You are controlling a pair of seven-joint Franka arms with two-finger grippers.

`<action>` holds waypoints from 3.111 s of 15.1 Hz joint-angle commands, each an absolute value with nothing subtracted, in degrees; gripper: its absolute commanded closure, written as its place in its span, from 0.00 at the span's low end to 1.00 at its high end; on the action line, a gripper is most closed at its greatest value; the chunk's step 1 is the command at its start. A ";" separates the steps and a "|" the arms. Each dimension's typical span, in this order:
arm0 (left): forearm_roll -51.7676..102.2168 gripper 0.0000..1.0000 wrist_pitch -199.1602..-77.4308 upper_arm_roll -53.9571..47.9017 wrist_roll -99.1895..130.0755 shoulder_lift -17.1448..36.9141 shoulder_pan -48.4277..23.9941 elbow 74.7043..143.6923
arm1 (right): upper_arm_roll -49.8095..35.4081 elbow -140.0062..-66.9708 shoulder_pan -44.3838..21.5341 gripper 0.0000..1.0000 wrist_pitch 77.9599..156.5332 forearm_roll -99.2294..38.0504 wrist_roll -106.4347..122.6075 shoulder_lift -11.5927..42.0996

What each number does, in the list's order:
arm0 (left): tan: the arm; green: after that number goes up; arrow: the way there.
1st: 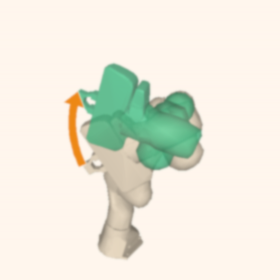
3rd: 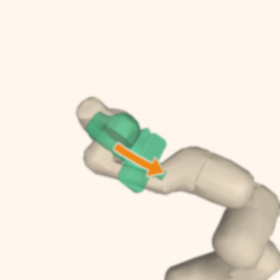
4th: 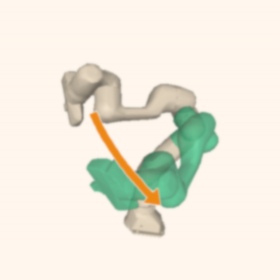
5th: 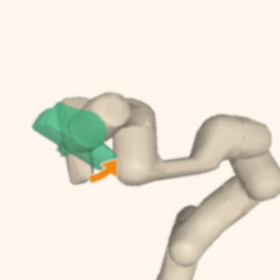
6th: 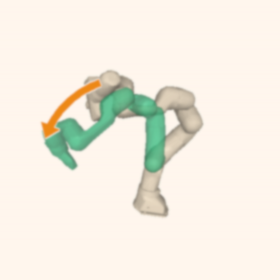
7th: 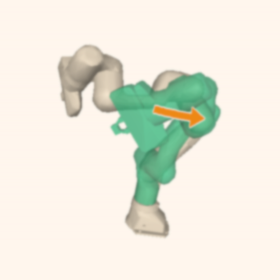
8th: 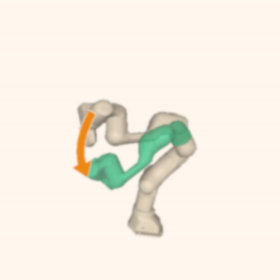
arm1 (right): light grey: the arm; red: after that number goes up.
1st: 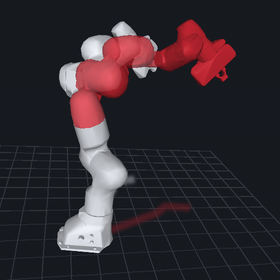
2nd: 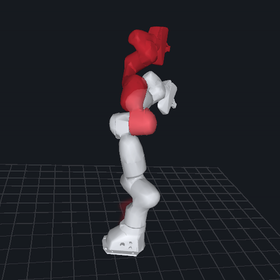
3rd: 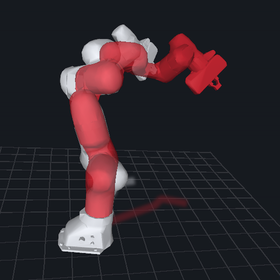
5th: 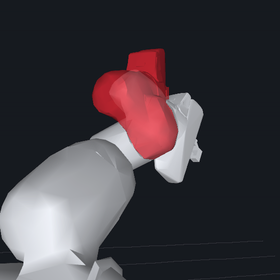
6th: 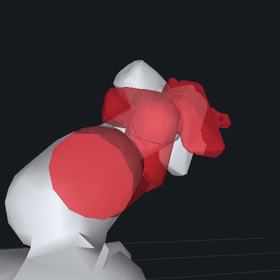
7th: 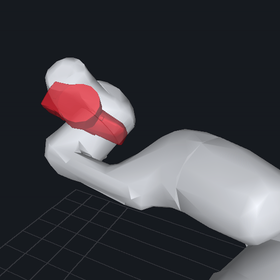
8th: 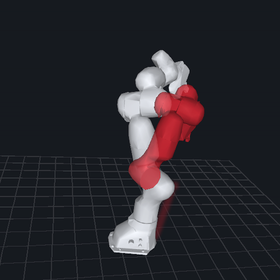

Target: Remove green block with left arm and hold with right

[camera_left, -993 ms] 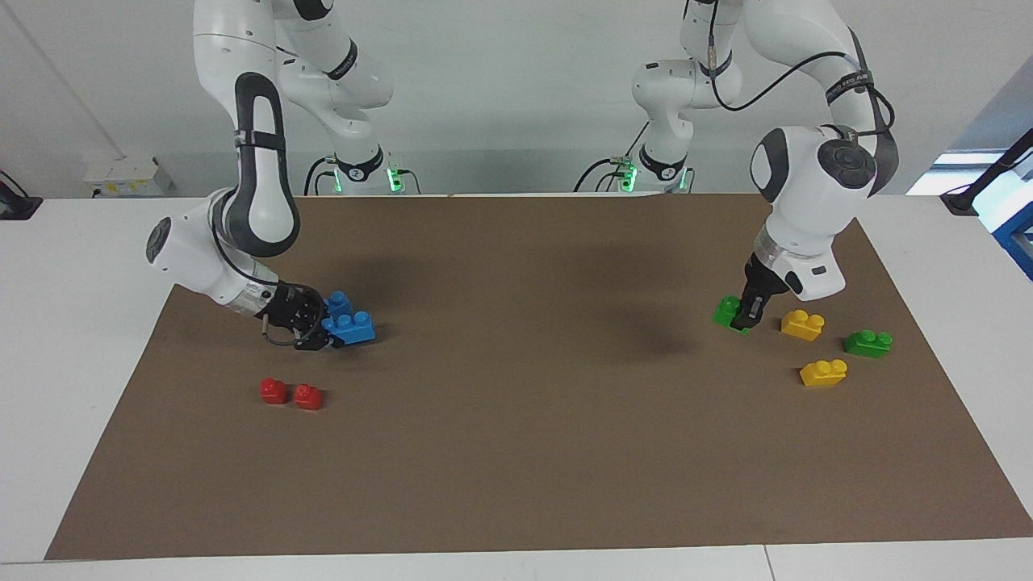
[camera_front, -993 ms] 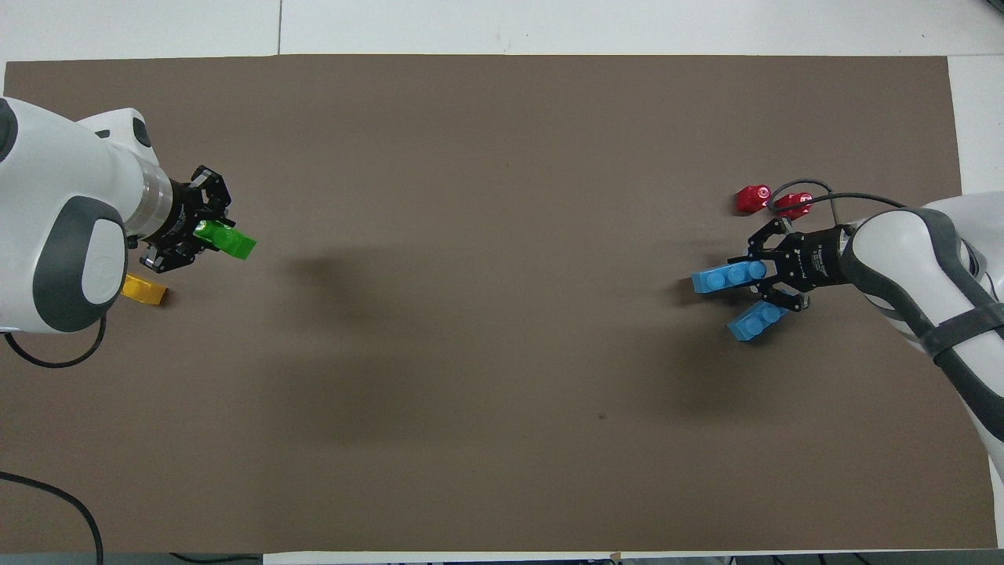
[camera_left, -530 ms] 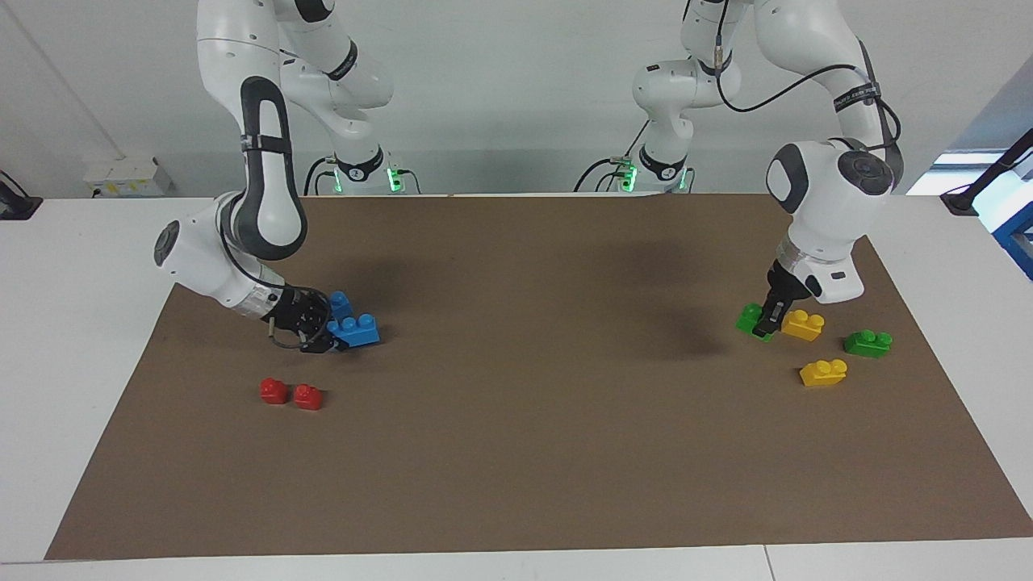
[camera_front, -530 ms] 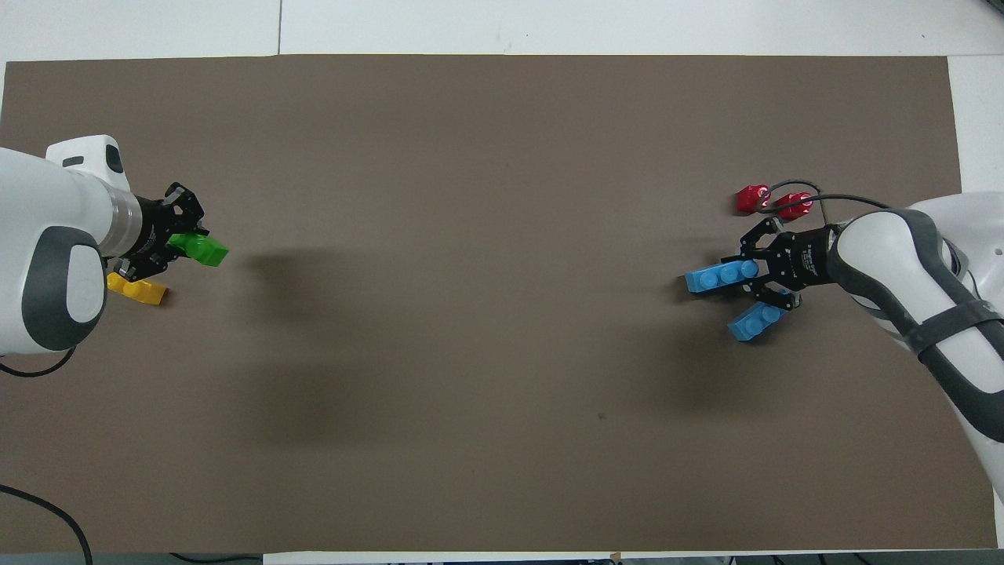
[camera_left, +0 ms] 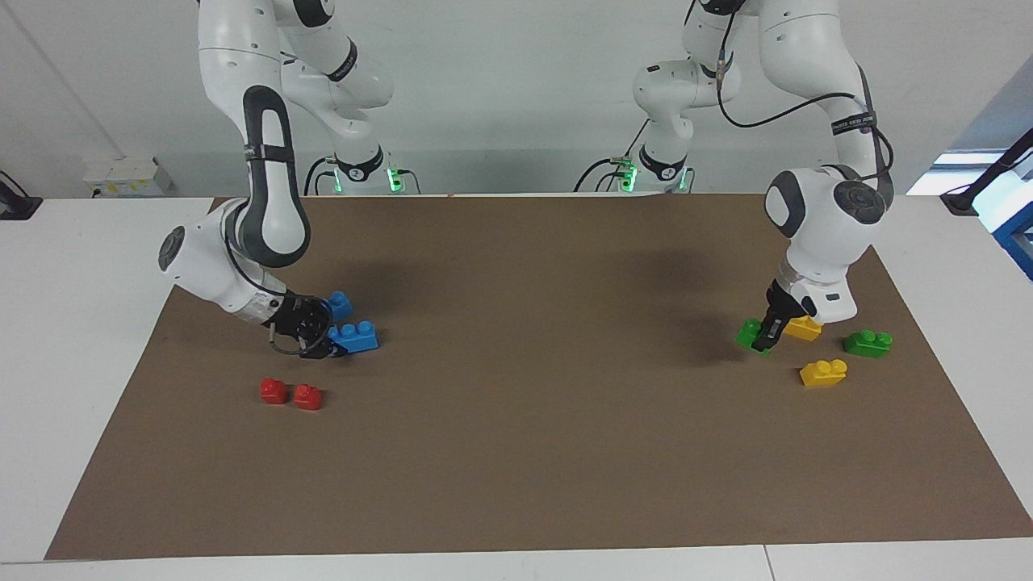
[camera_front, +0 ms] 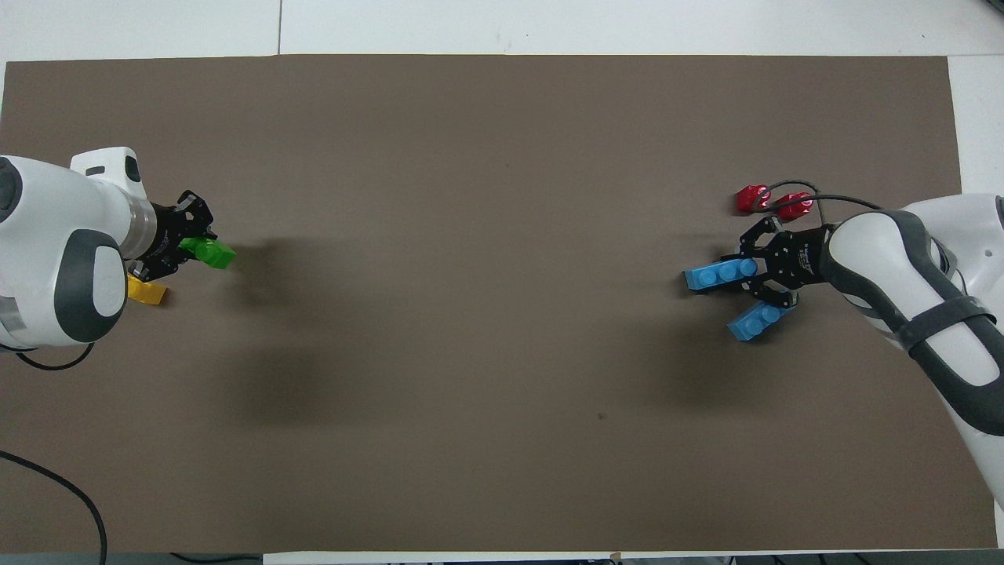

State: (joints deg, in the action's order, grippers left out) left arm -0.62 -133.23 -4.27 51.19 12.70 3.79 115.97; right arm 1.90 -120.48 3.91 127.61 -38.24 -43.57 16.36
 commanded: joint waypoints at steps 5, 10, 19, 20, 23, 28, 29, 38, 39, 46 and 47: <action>0.35 1.00 -136.67 -4.57 56.25 16.61 4.48 116.02 | 1.67 -121.03 2.72 0.02 130.87 -37.88 -43.42 16.44; 0.35 0.61 -136.93 -4.57 55.11 16.79 4.48 116.46 | 1.76 -120.41 2.81 0.00 129.47 -37.88 -44.03 15.82; 0.18 0.00 -131.77 -4.66 47.58 13.72 4.31 112.60 | 1.93 -111.63 2.90 0.00 120.34 -32.88 -49.47 14.33; 0.18 0.00 -129.05 -4.66 44.68 13.45 4.48 110.15 | 2.02 -109.79 2.90 0.00 118.76 -31.83 -49.57 13.98; -0.18 0.00 -121.05 -4.66 33.87 13.01 4.83 102.94 | 1.50 -105.58 2.81 0.00 117.25 -23.85 -48.87 11.87; -0.18 0.00 -110.15 -4.66 16.82 8.54 4.83 95.28 | 1.23 -98.35 2.81 0.00 111.62 -18.72 -36.52 10.29; -0.26 0.00 -108.47 -4.66 15.22 6.44 4.83 95.01 | 1.23 -98.26 2.81 0.00 111.53 -16.98 -32.04 9.50; 0.09 0.00 -87.98 -4.83 7.47 -3.24 3.69 88.06 | 0.79 -99.32 -3.25 0.00 109.16 -5.27 -20.57 2.99; 0.09 0.00 -87.37 -4.92 7.47 -3.60 3.60 88.15 | 0.88 -99.14 -3.16 0.00 109.33 -5.27 -19.52 2.90; 0.26 0.00 -94.83 -5.10 7.30 -6.94 3.34 96.51 | 1.58 -98.88 -1.76 0.00 101.62 -5.19 -4.92 -0.52; 0.26 0.00 -94.83 -5.10 7.21 -6.86 3.34 96.24 | 1.58 -98.96 -1.32 0.00 99.51 -4.58 -4.83 -1.05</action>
State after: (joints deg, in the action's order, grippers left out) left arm -0.52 -92.85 -5.61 8.15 -4.68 3.85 93.61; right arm 1.91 -98.11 -2.57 103.03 -6.09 -6.35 1.38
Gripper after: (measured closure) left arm 0.000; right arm 0.000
